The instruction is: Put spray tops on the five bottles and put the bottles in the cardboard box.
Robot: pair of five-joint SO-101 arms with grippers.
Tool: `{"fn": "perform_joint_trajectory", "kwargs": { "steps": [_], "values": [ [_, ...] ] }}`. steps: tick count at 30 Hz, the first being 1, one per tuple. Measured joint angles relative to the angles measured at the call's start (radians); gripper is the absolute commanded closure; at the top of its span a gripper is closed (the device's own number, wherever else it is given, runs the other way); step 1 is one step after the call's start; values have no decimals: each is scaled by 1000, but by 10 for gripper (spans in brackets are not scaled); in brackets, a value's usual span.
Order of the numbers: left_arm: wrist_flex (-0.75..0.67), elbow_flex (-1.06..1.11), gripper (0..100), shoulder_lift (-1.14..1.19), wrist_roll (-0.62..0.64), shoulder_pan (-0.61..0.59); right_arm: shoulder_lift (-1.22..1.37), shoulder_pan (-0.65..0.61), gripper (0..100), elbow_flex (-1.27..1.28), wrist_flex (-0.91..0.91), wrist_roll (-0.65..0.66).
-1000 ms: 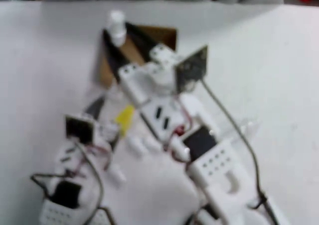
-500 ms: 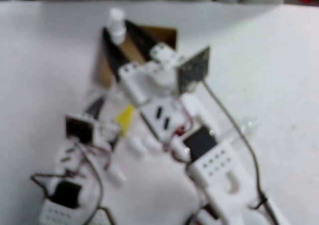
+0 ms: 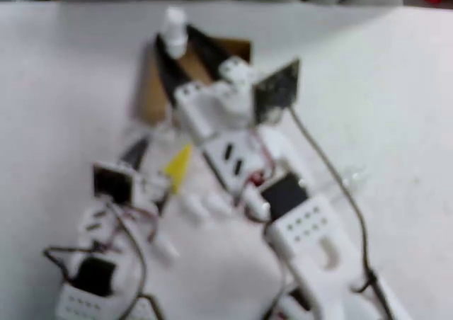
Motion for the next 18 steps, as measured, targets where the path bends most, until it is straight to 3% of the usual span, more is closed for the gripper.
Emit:
{"fn": "perform_joint_trajectory", "kwargs": {
  "steps": [18],
  "values": [
    [0,0,969,0,0,0,-71,-58,984,153,2,-5]
  ]
}}
